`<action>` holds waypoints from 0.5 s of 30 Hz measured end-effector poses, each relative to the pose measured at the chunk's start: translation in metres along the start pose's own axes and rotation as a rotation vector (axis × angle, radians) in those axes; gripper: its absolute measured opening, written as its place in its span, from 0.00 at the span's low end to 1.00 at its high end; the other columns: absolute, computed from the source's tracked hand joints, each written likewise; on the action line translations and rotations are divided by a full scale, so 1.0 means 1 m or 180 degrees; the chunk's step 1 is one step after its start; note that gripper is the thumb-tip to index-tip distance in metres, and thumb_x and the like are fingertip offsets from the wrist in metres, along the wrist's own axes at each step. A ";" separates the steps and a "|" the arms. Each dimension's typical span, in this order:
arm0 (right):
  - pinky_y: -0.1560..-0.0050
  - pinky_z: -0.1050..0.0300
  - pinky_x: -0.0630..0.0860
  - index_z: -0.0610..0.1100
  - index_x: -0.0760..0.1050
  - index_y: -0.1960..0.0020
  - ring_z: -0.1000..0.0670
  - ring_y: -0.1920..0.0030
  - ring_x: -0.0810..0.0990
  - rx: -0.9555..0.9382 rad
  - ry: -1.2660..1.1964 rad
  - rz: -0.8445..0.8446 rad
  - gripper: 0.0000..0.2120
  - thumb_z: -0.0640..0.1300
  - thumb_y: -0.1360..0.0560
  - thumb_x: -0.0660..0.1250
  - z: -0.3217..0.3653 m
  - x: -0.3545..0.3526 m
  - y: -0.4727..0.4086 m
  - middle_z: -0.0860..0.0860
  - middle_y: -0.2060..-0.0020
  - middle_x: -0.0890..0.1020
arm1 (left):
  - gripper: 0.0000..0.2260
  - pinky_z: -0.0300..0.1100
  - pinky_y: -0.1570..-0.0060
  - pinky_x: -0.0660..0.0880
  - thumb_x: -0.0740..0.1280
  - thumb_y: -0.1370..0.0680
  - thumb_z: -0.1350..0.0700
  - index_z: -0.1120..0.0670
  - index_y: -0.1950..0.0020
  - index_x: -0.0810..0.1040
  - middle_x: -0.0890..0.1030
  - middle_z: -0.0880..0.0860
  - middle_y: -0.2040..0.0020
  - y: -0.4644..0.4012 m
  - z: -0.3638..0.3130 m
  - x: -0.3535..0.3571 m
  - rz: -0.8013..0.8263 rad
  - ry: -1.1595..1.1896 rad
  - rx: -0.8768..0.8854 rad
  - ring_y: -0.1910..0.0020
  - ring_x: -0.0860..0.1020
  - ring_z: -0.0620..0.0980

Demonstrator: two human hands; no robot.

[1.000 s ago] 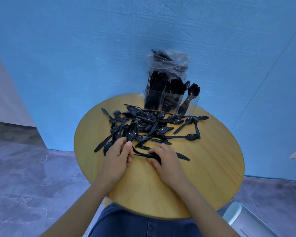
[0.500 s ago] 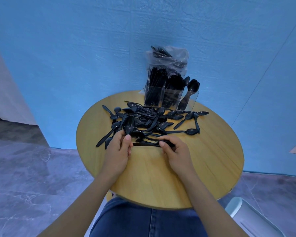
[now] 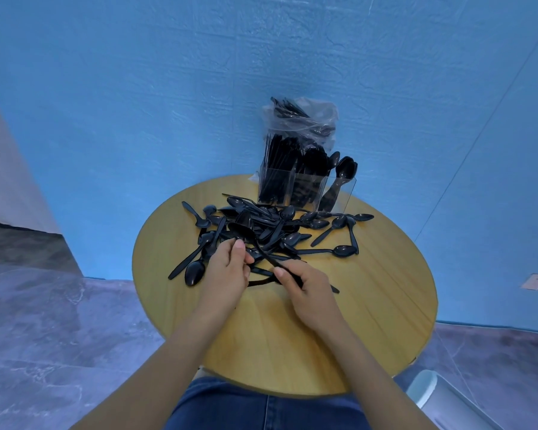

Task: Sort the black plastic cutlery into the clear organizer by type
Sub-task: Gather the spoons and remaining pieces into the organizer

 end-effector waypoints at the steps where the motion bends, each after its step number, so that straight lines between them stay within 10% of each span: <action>1: 0.66 0.64 0.63 0.39 0.73 0.62 0.51 0.66 0.71 -0.0009 0.0017 0.0086 0.13 0.44 0.21 0.62 0.001 0.000 -0.002 0.50 0.69 0.74 | 0.12 0.36 0.72 0.66 0.54 0.18 0.51 0.55 0.54 0.71 0.70 0.47 0.68 -0.002 -0.002 0.002 0.0030 0.0017 0.0016 0.75 0.67 0.40; 11: 0.70 0.66 0.62 0.53 0.65 0.67 0.59 0.71 0.68 0.0116 0.0298 0.0639 0.17 0.45 0.21 0.62 0.015 -0.011 -0.026 0.56 0.73 0.68 | 0.14 0.31 0.77 0.63 0.60 0.19 0.51 0.61 0.53 0.76 0.67 0.49 0.72 -0.022 -0.013 0.014 0.0048 0.0584 -0.0093 0.76 0.64 0.41; 15: 0.66 0.69 0.66 0.51 0.76 0.52 0.60 0.68 0.71 0.0417 0.0177 0.0737 0.06 0.43 0.21 0.61 0.009 -0.018 -0.027 0.57 0.67 0.74 | 0.09 0.33 0.74 0.63 0.61 0.19 0.52 0.57 0.54 0.71 0.67 0.49 0.70 -0.035 -0.021 0.004 -0.0184 0.0691 0.0013 0.75 0.65 0.40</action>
Point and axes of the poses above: each hand's wrist, its own y-axis away from the middle knuckle, its own x-axis out of the palm, z = x × y, the point moved 5 cm from there along -y, towards the middle knuckle
